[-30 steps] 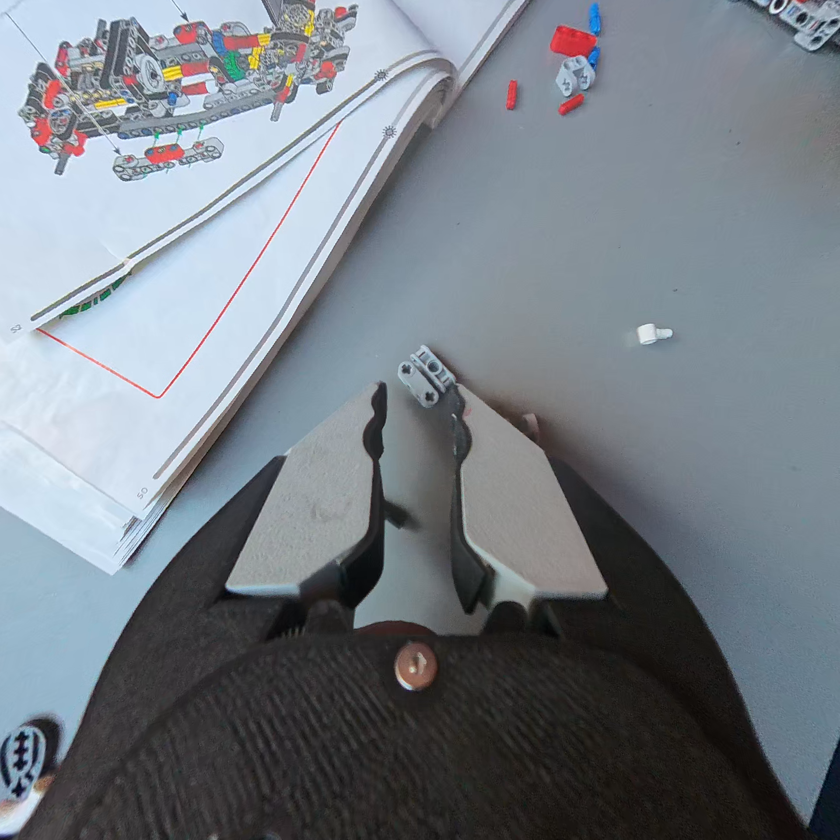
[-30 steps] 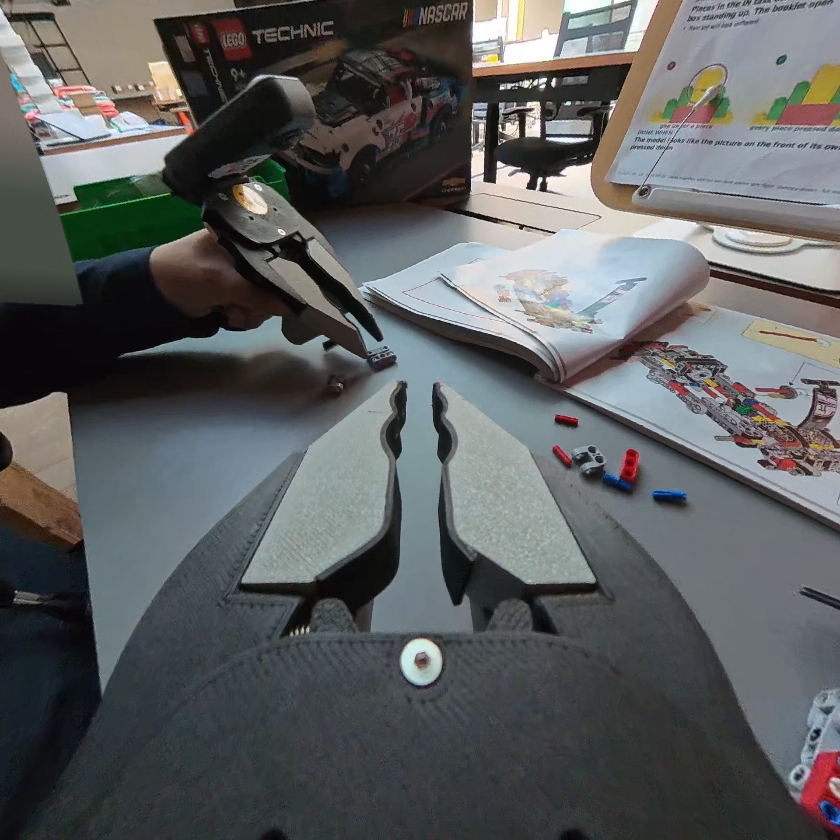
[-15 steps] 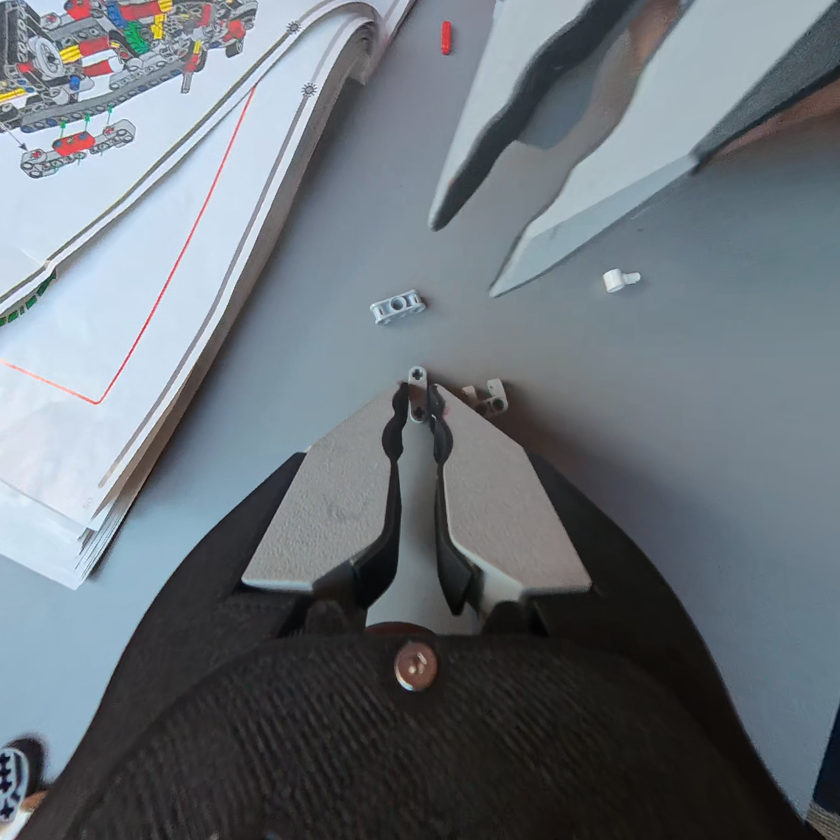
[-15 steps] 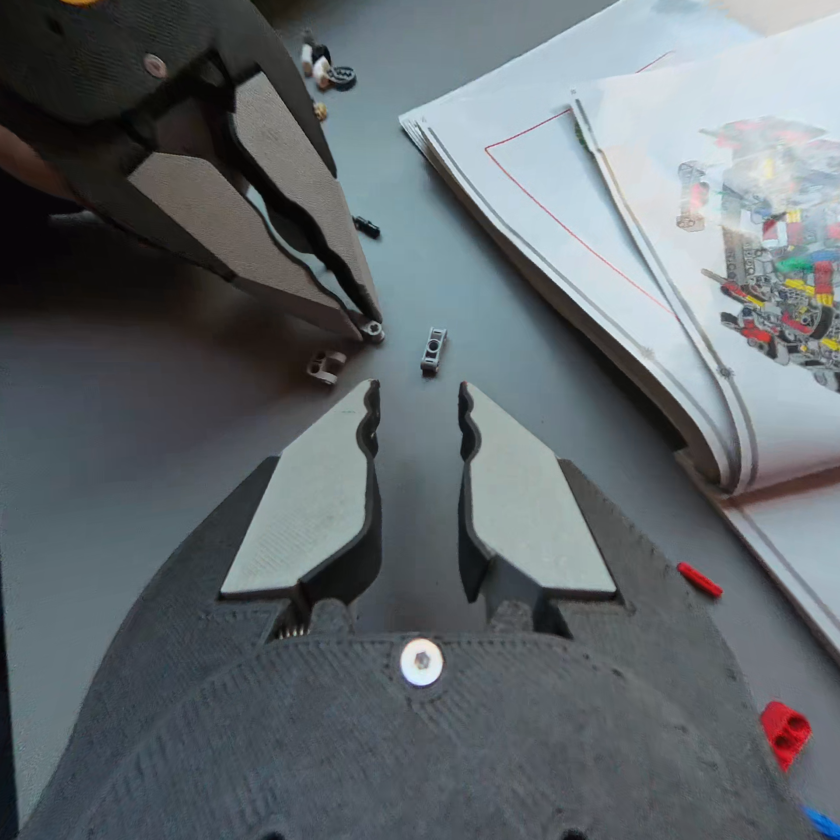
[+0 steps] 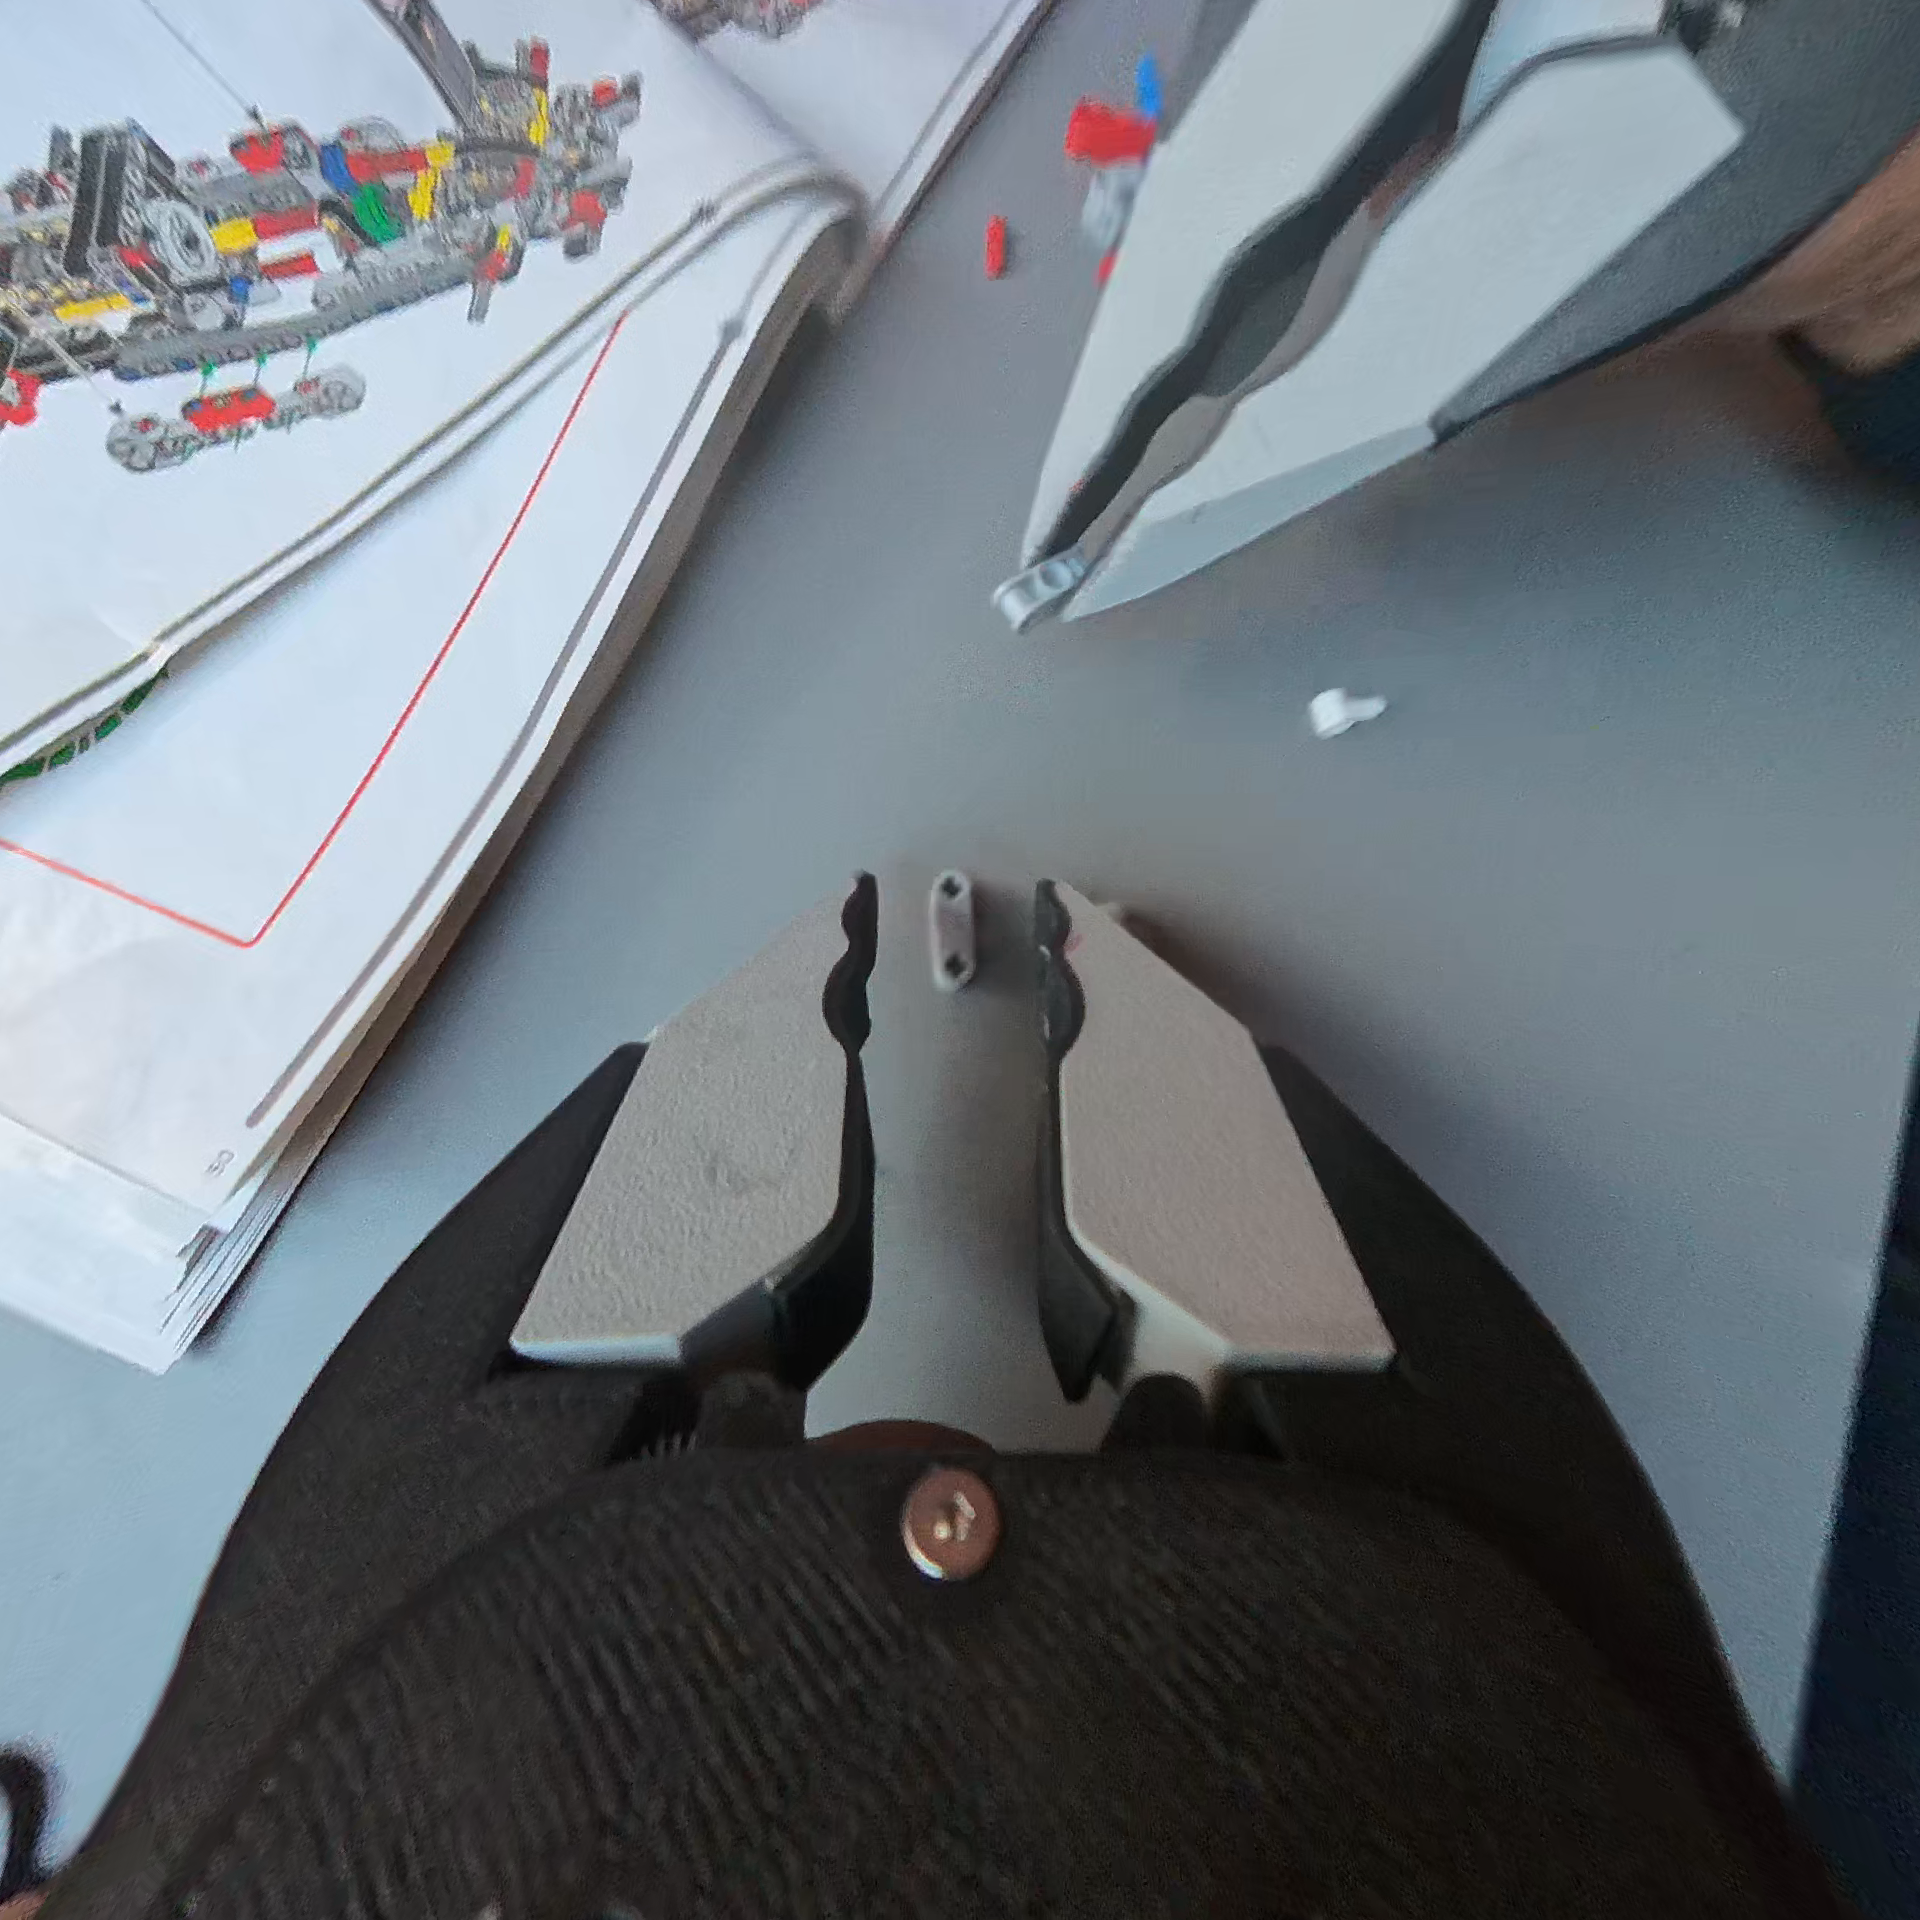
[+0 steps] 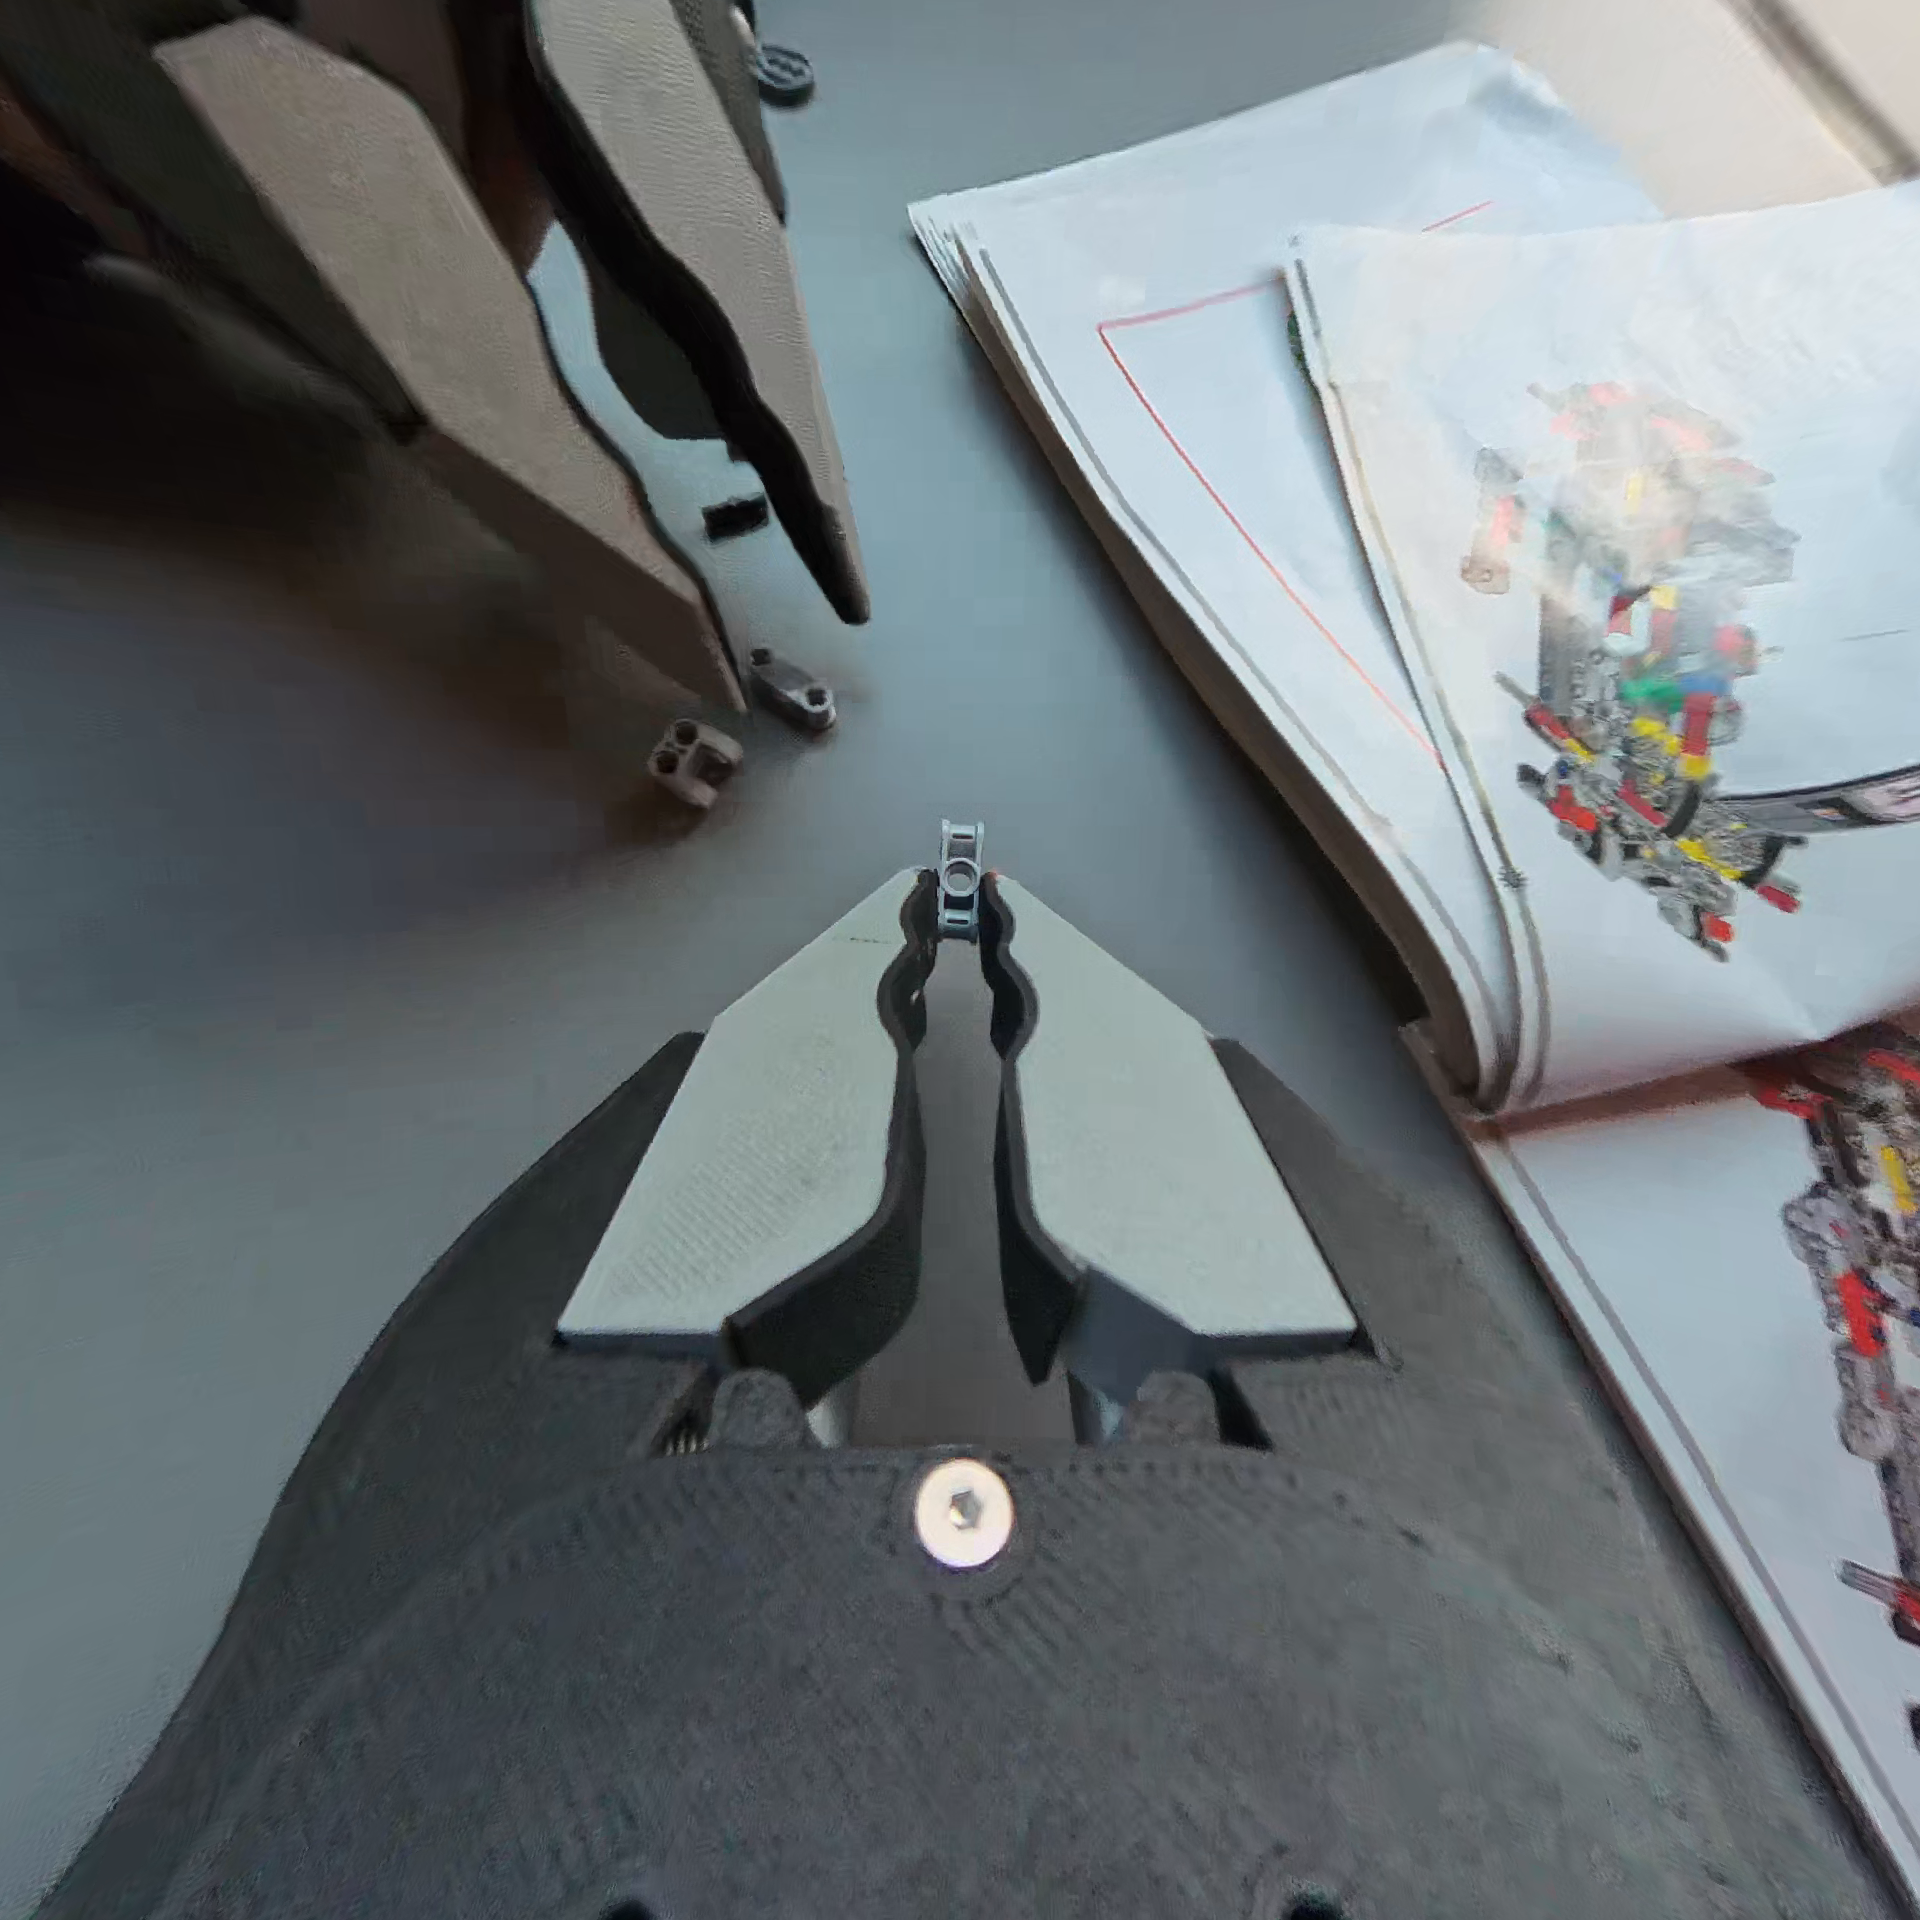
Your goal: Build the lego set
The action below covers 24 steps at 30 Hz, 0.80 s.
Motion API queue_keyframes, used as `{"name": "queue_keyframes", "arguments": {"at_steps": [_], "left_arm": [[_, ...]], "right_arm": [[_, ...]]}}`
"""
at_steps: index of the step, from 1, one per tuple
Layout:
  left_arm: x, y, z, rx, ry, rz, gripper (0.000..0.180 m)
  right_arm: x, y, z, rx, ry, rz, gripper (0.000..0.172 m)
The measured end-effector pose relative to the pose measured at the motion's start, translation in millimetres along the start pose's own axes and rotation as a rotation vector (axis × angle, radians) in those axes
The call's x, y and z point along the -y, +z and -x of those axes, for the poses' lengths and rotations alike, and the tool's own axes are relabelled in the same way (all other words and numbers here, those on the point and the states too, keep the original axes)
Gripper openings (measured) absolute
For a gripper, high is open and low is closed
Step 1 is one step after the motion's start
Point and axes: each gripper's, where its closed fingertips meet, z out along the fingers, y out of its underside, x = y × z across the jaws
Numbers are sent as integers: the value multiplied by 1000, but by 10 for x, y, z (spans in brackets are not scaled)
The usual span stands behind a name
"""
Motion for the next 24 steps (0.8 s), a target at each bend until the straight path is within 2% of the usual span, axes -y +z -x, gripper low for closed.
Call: {"name": "queue_keyframes", "arguments": {"at_steps": [2, 5, 8, 15, 17, 22, 24], "left_arm": [[139, -21, -144, -93, -45, -54, 27], [328, -2, -420, -263, -106, -102, 28], [481, 9, -609, -378, -116, -138, 27], [646, 49, -979, -571, -121, -151, 16], [639, 100, -975, -551, -110, -143, 6], [616, 128, -986, -542, -110, -152, 5], [589, 131, -953, -493, -80, -148, 5]], "right_arm": [[58, -189, 65, -43, -135, -86, 5], [168, -460, 204, -206, -430, -197, 5], [142, -569, 279, -343, -604, -164, 5], [55, -670, 426, -469, -770, -122, 5], [30, -679, 437, -504, -801, -114, 5], [-7, -675, 455, -525, -817, -138, 5], [-6, -638, 455, -501, -786, -155, 6]]}}
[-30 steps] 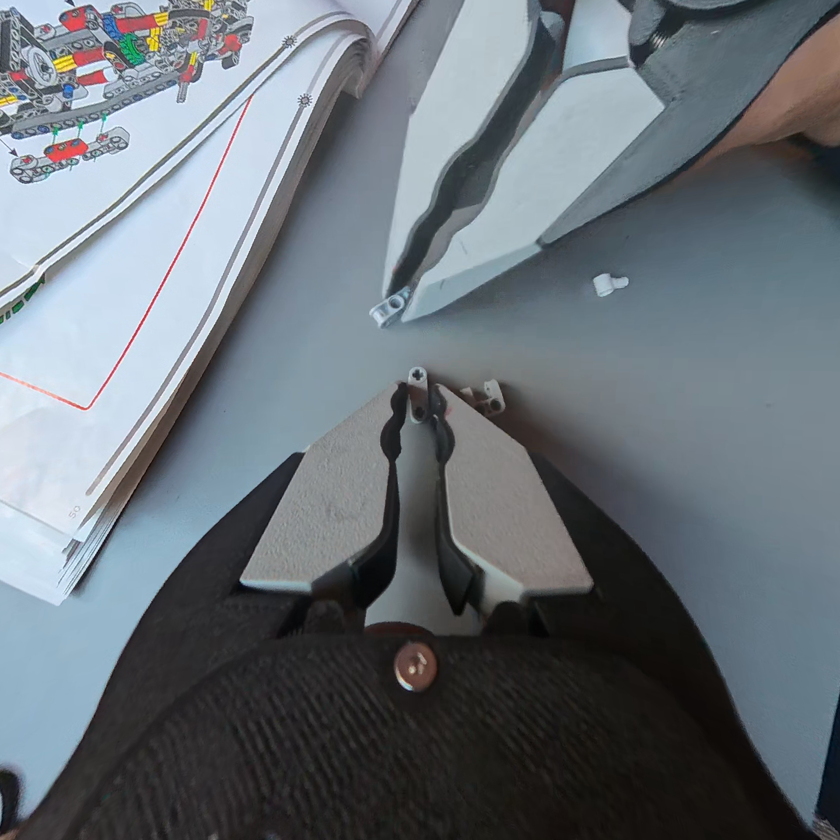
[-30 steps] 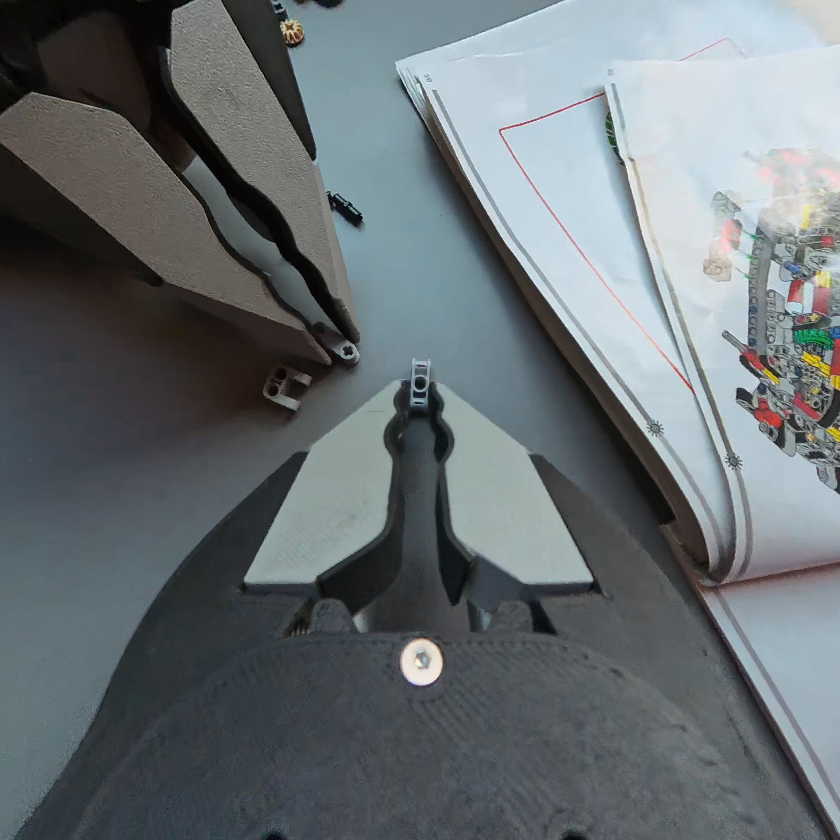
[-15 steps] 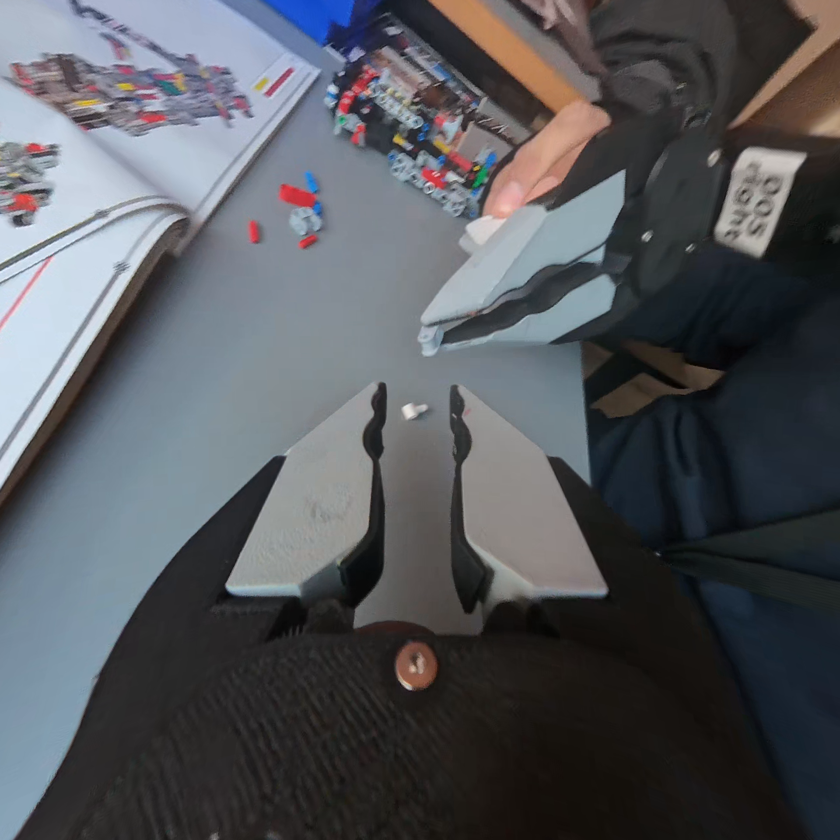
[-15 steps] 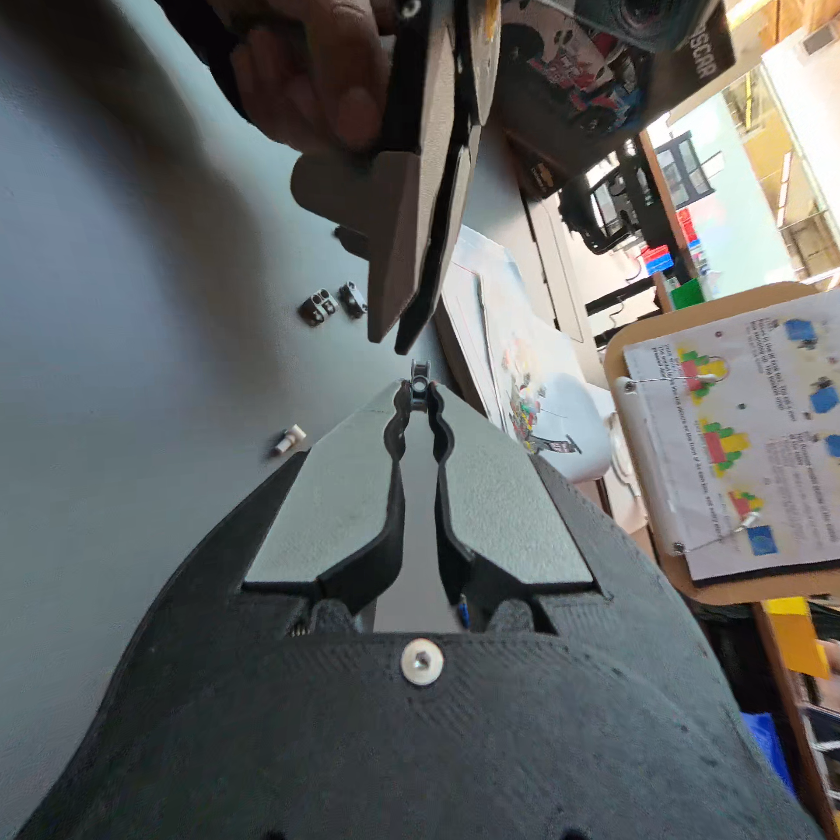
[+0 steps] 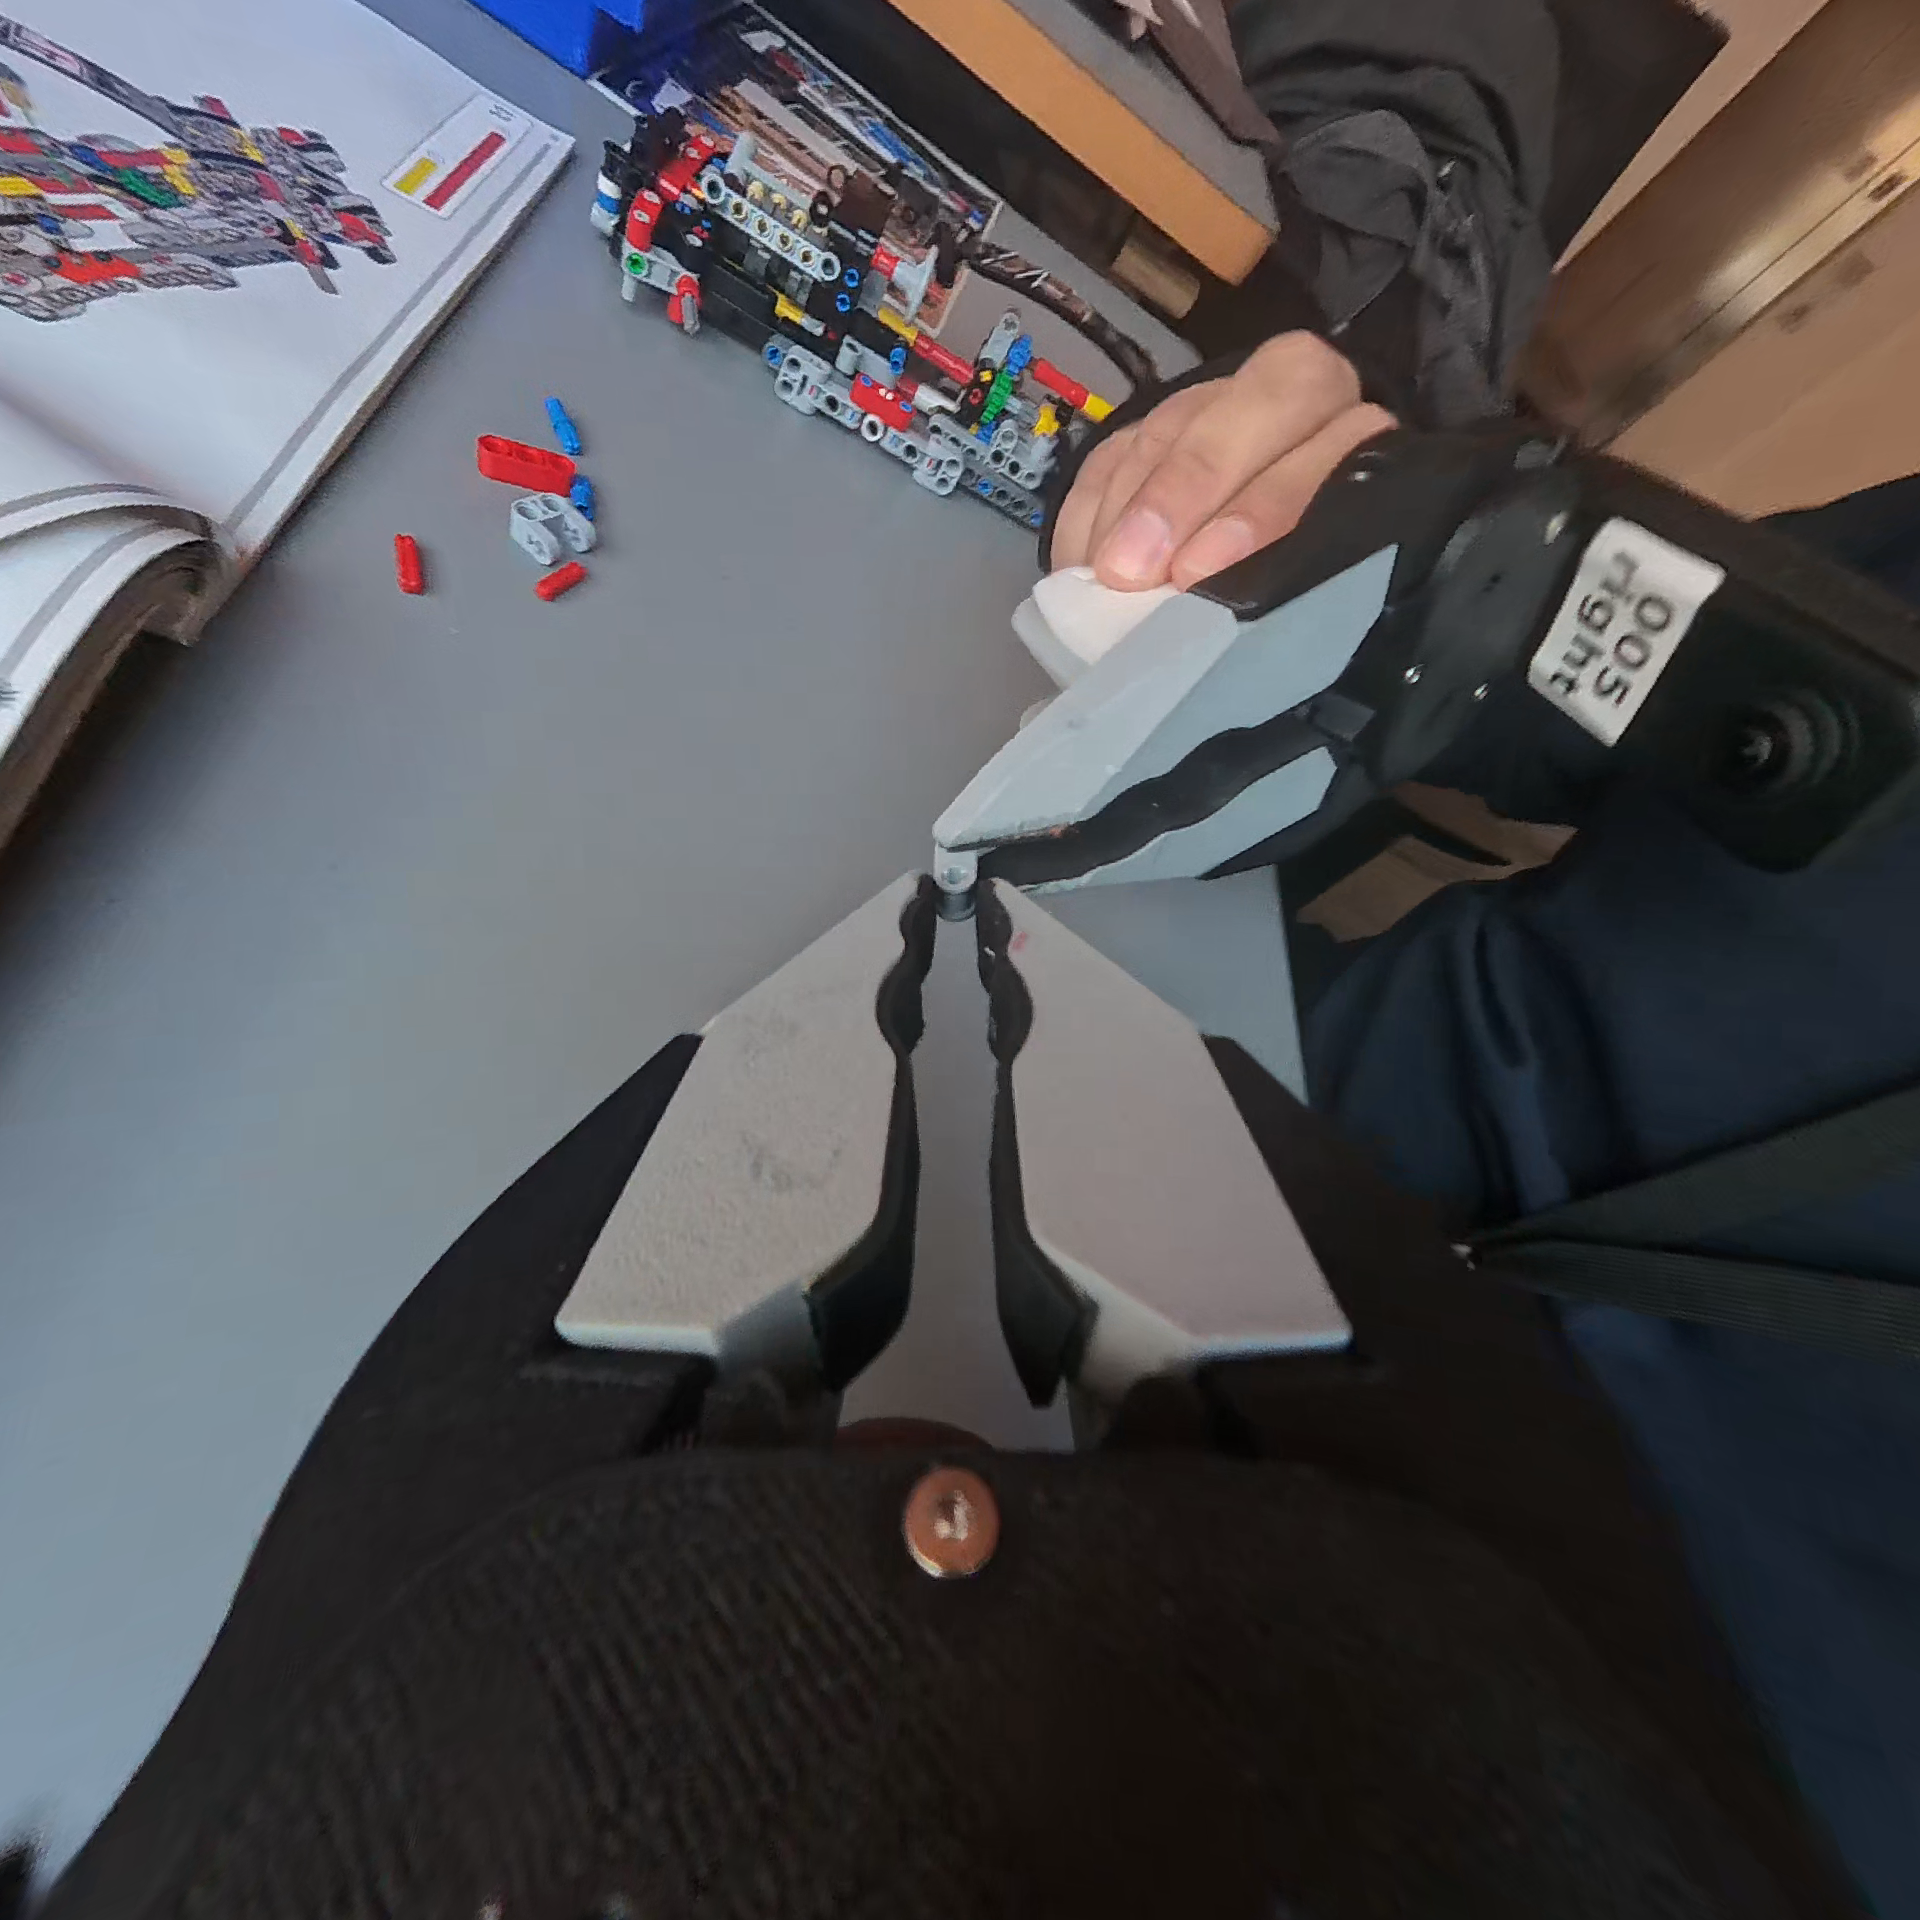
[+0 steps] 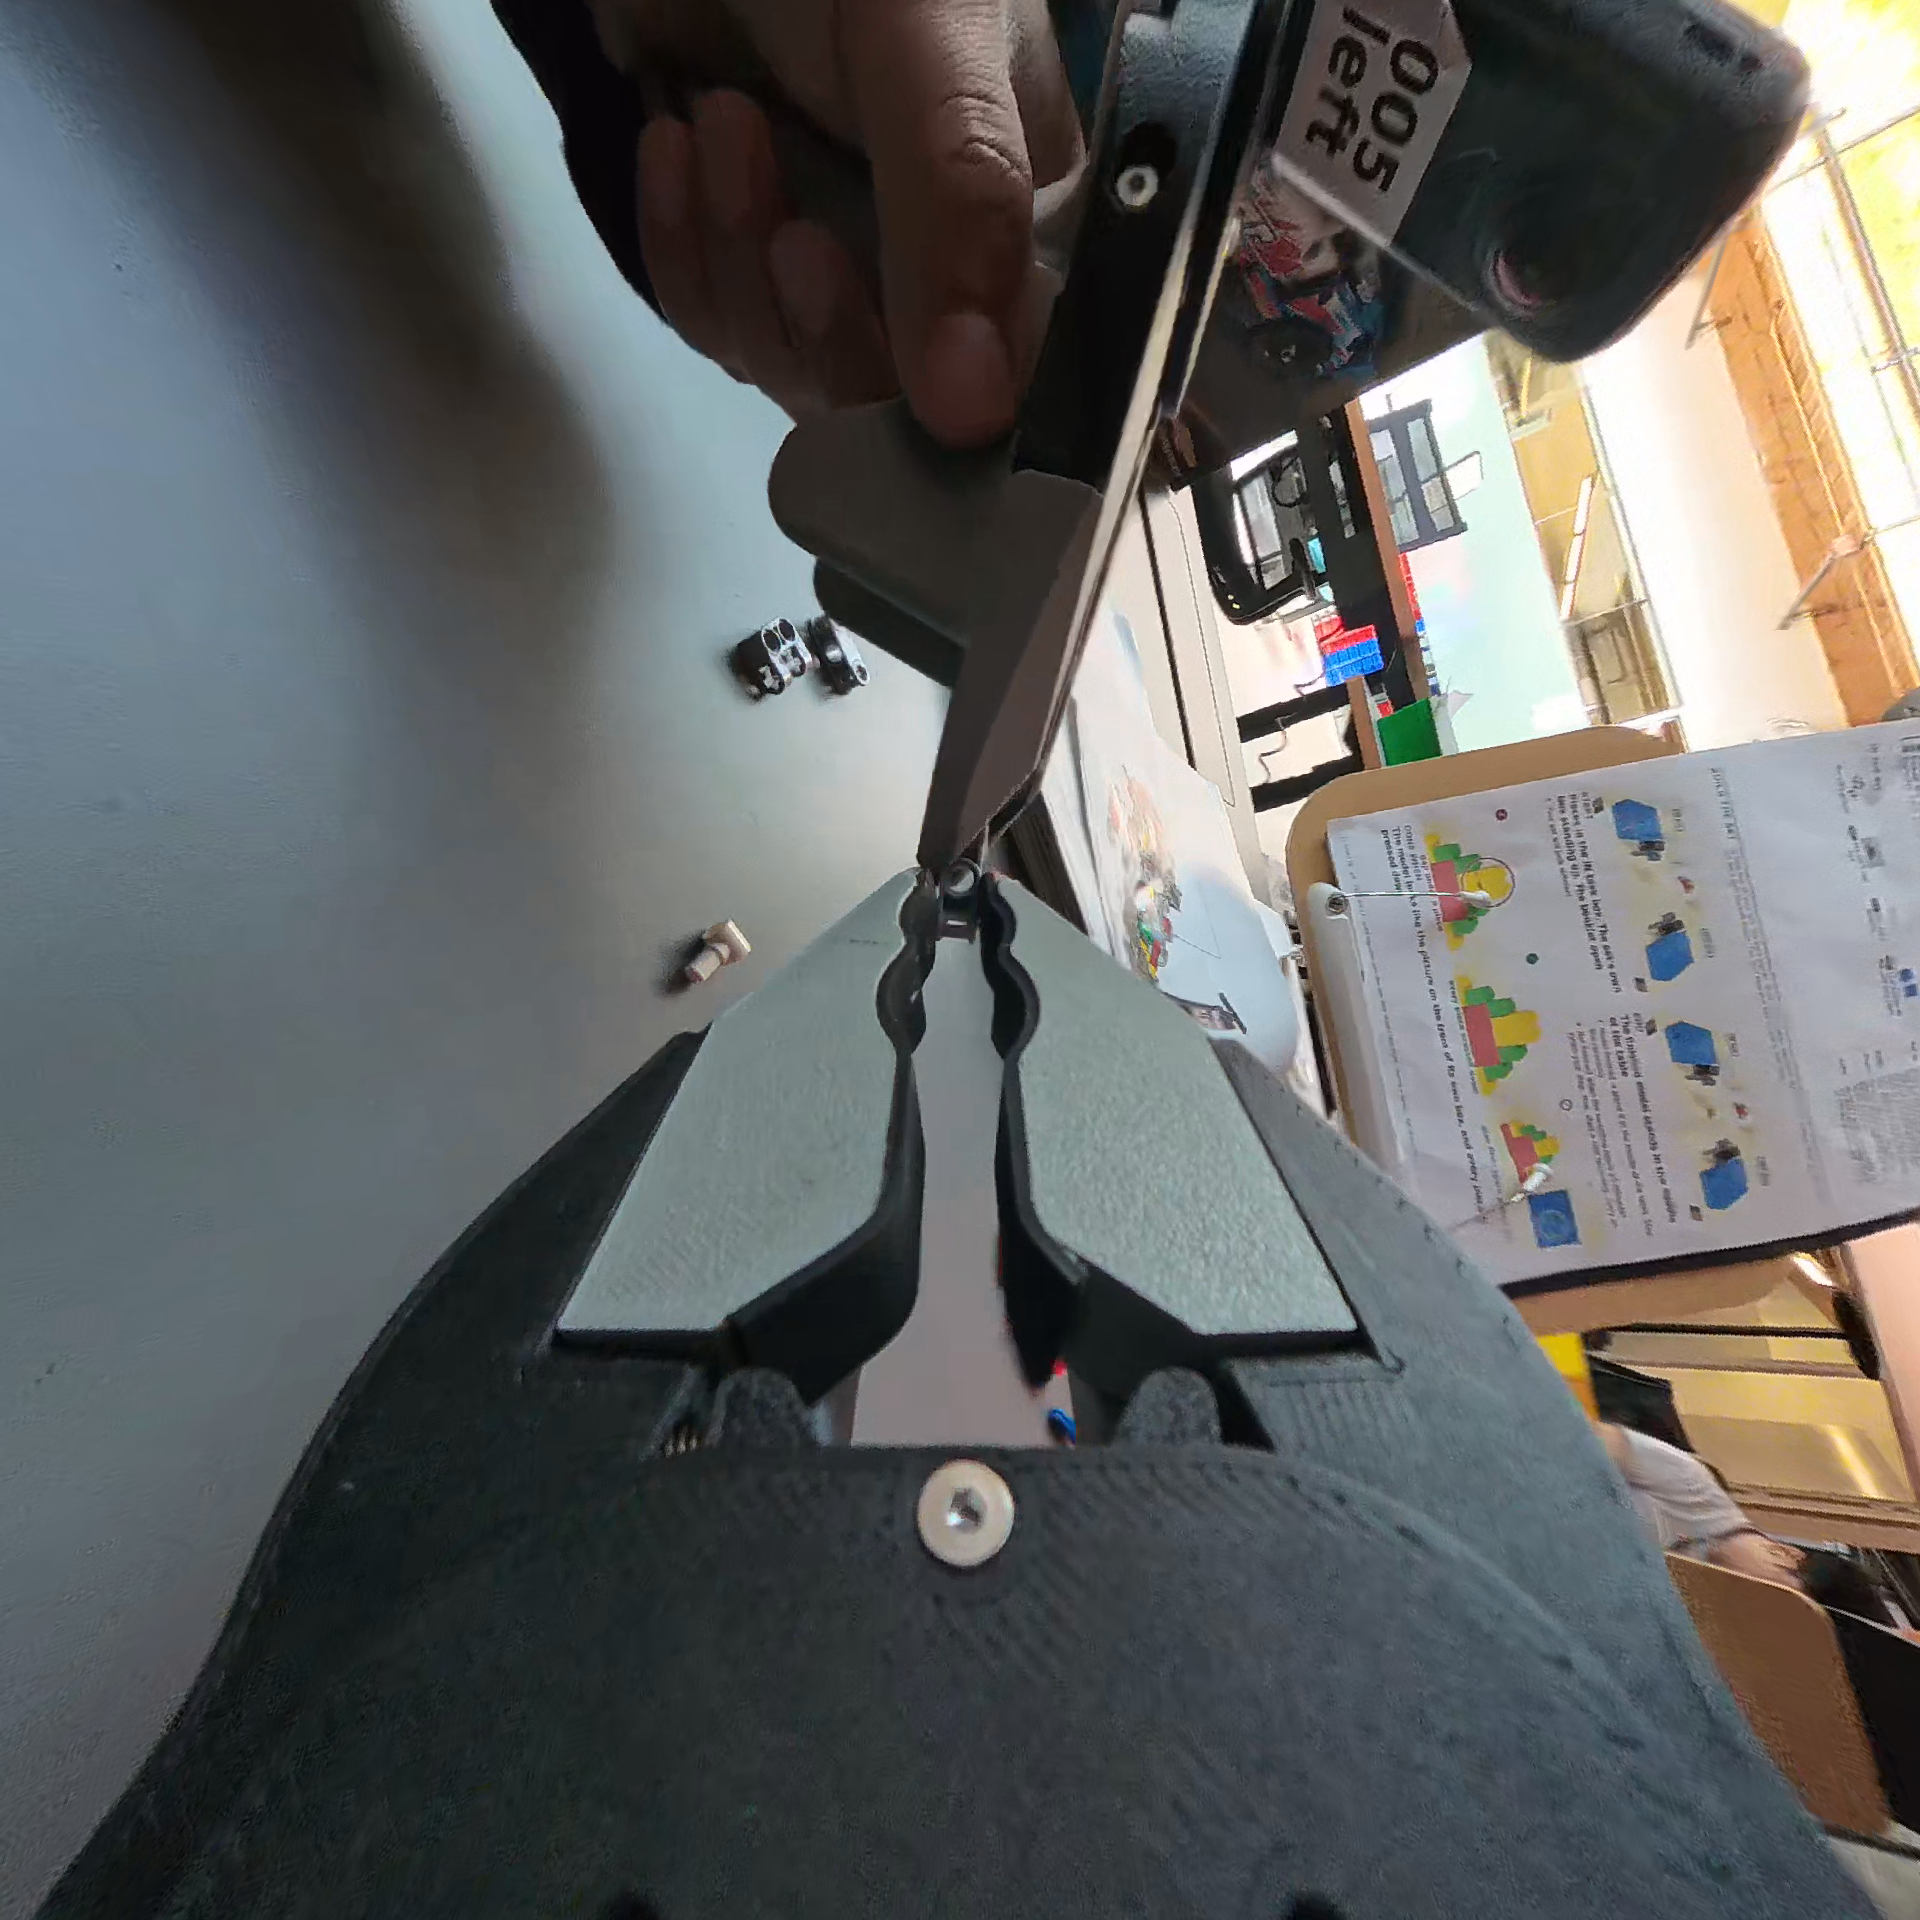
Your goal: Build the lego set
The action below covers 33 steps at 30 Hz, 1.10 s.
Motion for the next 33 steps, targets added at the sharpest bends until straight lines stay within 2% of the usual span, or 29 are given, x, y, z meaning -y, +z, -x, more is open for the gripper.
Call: {"name": "queue_keyframes", "arguments": {"at_steps": [4, 8, 10, 12, 15, 21, 28, 33], "left_arm": [[-48, -118, 132, 190, 186, 31, 5], [13, -243, 171, 296, 329, -13, 5], [62, -291, 222, 369, 399, -39, 5], [93, -320, 337, 456, 406, -60, 5], [74, -323, 533, 587, 376, -56, 5], [101, -296, 597, 644, 361, -78, 5], [201, -337, 656, 698, 359, -127, 5], [227, -317, 633, 711, 382, -142, 5]], "right_arm": [[83, 44, 21, 145, 243, -100, 7], [227, 67, -45, 350, 577, -253, 13], [252, 121, -102, 395, 660, -297, 17], [217, 207, -164, 390, 706, -294, 16], [7, 386, -222, 335, 790, -191, 16], [-209, 520, -254, 341, 1068, -133, 10], [-106, 499, -287, 368, 1156, -199, 14], [-149, 497, -336, 326, 1208, -205, 17]]}}
